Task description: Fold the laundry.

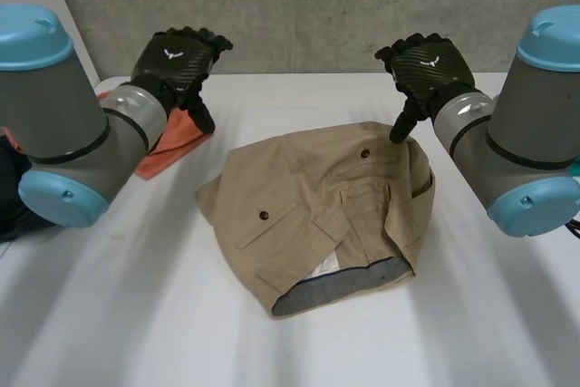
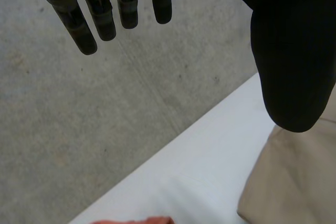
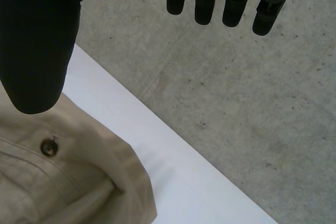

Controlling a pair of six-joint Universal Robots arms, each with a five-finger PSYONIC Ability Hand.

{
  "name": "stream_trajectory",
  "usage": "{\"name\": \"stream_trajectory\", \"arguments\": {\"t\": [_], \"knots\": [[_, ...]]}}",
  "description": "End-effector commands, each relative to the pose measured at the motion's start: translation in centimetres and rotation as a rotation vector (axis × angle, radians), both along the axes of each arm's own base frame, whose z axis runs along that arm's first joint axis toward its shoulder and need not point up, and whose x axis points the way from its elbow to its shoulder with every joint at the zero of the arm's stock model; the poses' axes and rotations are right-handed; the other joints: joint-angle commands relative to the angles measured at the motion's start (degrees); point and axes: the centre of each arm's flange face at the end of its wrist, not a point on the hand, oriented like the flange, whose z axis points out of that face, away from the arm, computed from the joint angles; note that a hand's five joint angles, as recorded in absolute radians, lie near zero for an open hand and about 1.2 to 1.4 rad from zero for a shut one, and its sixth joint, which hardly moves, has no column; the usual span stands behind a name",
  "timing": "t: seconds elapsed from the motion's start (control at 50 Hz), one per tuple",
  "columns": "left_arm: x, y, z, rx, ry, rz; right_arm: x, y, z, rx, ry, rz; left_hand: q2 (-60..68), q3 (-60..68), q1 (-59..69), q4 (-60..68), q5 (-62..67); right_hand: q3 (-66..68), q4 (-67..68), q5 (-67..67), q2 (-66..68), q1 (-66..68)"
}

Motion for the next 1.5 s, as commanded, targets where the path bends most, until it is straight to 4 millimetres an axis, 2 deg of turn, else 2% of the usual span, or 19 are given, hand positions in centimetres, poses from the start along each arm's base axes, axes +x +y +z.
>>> {"name": "stream_trajectory", "arguments": {"t": [0.02,0.2,0.3,0.42,0.48,0.5,0.52,0.58,0.74,0.88,1.06,1.14,1.18,1.2,1.26,1.28,1.34,1.42,1.5], "knots": [[-0.3,-0.3,0.7,-0.009,-0.001,-0.071,-0.5,2.1,-0.5,0.087,0.022,-0.059,-1.51,-1.76,-1.54,-1.6,-2.79,-1.63,-1.86,-2.69,-1.86,-2.52],[-0.9,-3.1,-3.7,0.092,-0.146,-0.131,-2.0,6.1,-6.1,0.311,0.125,-0.114,-1.51,-1.76,-1.54,-1.6,-2.79,-1.63,-1.86,-2.69,-1.86,-2.52],[-1.6,-3.9,-8.8,0.183,-0.303,-0.182,-2.2,6.8,-9.1,0.304,0.098,-0.14,-1.51,-1.76,-1.54,-1.6,-2.79,-1.63,-1.86,-2.69,-1.86,-2.52],[-2.4,-4.1,-12.0,0.2,-0.376,-0.206,-1.6,6.7,-11.5,0.222,0.108,-0.147,-1.32,-1.57,-1.35,-1.4,-2.6,-1.63,-1.86,-2.69,-1.86,-2.52],[-2.9,-3.7,-13.0,0.219,-0.37,-0.219,-1.7,6.1,-11.8,0.185,0.132,-0.171,24.52,24.27,24.48,24.43,23.24,13.77,13.54,12.71,13.54,12.88],[-3.1,-3.5,-13.0,0.218,-0.366,-0.222,-1.7,6.0,-11.8,0.173,0.137,-0.175,33.6,33.35,33.57,33.51,32.32,22.17,21.94,21.12,21.95,21.29],[-3.4,-3.2,-13.0,0.221,-0.36,-0.226,-1.7,5.5,-11.8,0.149,0.144,-0.177,51.84,51.59,51.81,51.75,50.56,41.41,41.18,40.35,41.18,40.52],[-3.6,-2.9,-12.7,0.223,-0.345,-0.218,-1.9,4.5,-12.0,0.117,0.164,-0.181,68.47,68.22,68.44,68.38,67.19,68.3,68.07,67.25,68.08,67.42],[-1.8,-2.1,-8.1,0.155,-0.285,-0.042,-3.4,-0.1,-10.1,0.016,0.185,-0.219,68.49,68.24,68.46,68.4,67.21,68.37,68.14,67.31,68.14,67.48],[-0.2,2.7,-4.6,0.098,-0.243,0.039,-2.0,-5.1,-5.3,-0.197,0.048,-0.156,68.49,68.24,68.46,68.4,67.21,68.37,68.14,67.31,68.14,67.48],[-2.1,9.7,-6.6,0.052,-0.225,0.005,0.9,-9.2,-4.5,-0.309,-0.103,0.027,68.49,68.24,68.46,68.4,67.21,68.37,68.14,67.31,68.14,67.48],[-4.0,12.1,-8.9,0.075,-0.244,-0.025,1.4,-10.9,-7.6,-0.27,-0.128,0.062,68.49,68.24,68.46,68.4,67.21,68.37,68.14,67.31,68.14,67.48],[-4.5,12.2,-9.8,0.082,-0.259,-0.028,1.3,-11.1,-8.8,-0.246,-0.115,0.06,57.13,56.88,57.1,57.05,55.85,68.37,68.14,67.31,68.14,67.48],[-4.8,11.9,-10.2,0.085,-0.268,-0.016,1.1,-11.3,-9.8,-0.223,-0.101,0.05,42.25,42.0,42.22,42.16,40.97,59.85,59.62,58.8,59.63,58.97],[-4.5,11.5,-10.8,0.109,-0.297,0.01,0.5,-11.4,-10.5,-0.191,-0.078,0.026,15.6,15.35,15.56,15.51,14.32,-0.25,-0.48,-1.31,-0.48,-1.14],[-4.1,11.5,-10.5,0.129,-0.309,0.027,0.1,-11.3,-10.4,-0.172,-0.066,0.006,5.37,5.11,5.33,5.28,4.09,-1.63,-1.86,-2.69,-1.86,-2.52],[-3.5,11.6,-9.0,0.135,-0.309,0.051,-0.5,-10.8,-9.1,-0.155,-0.067,-0.025,1.41,1.16,1.38,1.32,0.13,-1.63,-1.86,-2.69,-1.86,-2.52],[-2.2,12.0,-5.2,0.1,-0.261,0.074,-1.5,-9.1,-5.1,-0.15,-0.09,-0.08,-1.51,-1.76,-1.54,-1.6,-2.79,-1.63,-1.86,-2.69,-1.86,-2.52],[-0.1,12.2,-0.9,0.032,-0.164,0.107,-2.3,-5.4,-0.2,-0.149,-0.095,-0.127,-1.51,-1.76,-1.54,-1.6,-2.79,-1.63,-1.86,-2.69,-1.86,-2.52]]}}
